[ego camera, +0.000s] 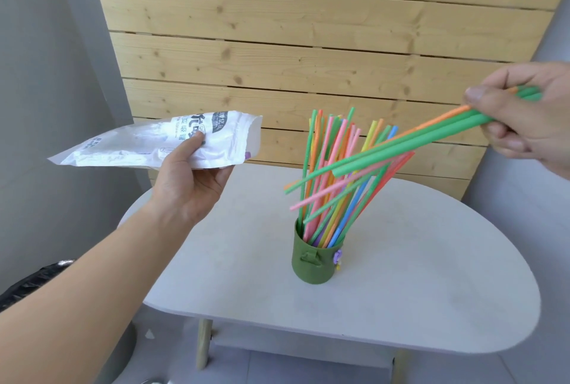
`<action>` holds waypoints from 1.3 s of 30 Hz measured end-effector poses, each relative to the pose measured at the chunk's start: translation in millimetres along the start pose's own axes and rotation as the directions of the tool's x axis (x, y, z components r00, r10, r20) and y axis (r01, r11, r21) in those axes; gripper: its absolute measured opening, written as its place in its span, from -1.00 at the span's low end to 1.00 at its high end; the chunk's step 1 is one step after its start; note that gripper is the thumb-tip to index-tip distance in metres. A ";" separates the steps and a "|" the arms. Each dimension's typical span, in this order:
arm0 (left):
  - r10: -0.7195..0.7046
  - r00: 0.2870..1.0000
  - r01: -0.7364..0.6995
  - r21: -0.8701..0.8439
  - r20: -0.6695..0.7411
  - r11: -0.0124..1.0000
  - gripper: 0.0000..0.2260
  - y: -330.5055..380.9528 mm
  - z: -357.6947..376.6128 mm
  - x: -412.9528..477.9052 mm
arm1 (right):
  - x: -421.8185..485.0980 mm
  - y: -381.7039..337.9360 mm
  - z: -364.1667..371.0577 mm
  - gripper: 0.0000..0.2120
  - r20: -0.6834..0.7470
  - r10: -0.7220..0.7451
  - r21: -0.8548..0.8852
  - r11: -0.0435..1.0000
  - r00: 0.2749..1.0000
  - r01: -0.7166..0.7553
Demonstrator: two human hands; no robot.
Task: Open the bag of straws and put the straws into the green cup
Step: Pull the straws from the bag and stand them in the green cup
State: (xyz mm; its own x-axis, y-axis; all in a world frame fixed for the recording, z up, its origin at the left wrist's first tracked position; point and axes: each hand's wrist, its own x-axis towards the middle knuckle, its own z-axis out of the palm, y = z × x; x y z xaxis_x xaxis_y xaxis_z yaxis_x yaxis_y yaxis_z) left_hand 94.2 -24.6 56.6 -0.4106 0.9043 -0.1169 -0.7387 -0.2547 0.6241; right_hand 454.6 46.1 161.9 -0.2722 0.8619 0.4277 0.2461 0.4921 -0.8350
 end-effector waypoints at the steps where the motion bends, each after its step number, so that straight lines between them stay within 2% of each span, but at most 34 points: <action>1: -0.003 1.000 0.003 0.002 0.002 1.000 -0.92 -1.2 0.9 -1.0 | -0.6 0.8 -1.6 -0.76 0.008 0.000 -0.057 0.998 1.000 0.001; 7: -0.019 1.000 0.019 0.027 0.002 0.999 -0.94 -3.6 2.1 -2.2 | -0.2 9.2 1.1 -0.87 0.076 0.010 -0.312 0.950 0.997 0.014; 16: -0.032 0.999 0.032 0.025 0.002 0.999 -0.94 -3.2 -0.2 -0.3 | 0.6 6.6 27.5 -0.90 0.244 0.067 -0.487 0.871 0.968 0.063; 19: -0.041 0.999 0.041 0.019 0.009 0.999 -0.94 -1.6 -0.2 -0.8 | 3.8 6.7 25.7 -0.90 0.262 0.083 -0.486 0.872 0.961 0.057; 32: -0.056 0.998 0.056 0.014 0.015 0.998 -0.92 -1.7 -4.4 3.7 | 11.1 13.2 7.9 -0.87 0.113 0.056 -0.431 0.902 0.992 -0.002; 39: -0.058 0.998 0.058 0.026 0.015 0.998 -0.92 -2.6 -6.6 7.1 | 8.2 7.8 15.0 -0.86 0.117 0.073 -0.462 0.887 0.990 -0.011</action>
State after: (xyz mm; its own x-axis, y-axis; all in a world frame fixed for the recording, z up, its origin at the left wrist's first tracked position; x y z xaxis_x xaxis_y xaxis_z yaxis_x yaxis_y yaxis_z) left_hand 89.7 -19.8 49.0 -0.3589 0.9226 -0.1411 -0.7472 -0.1934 0.6359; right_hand 440.3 55.2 153.8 -0.3606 0.8755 0.3217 0.6512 0.4833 -0.5852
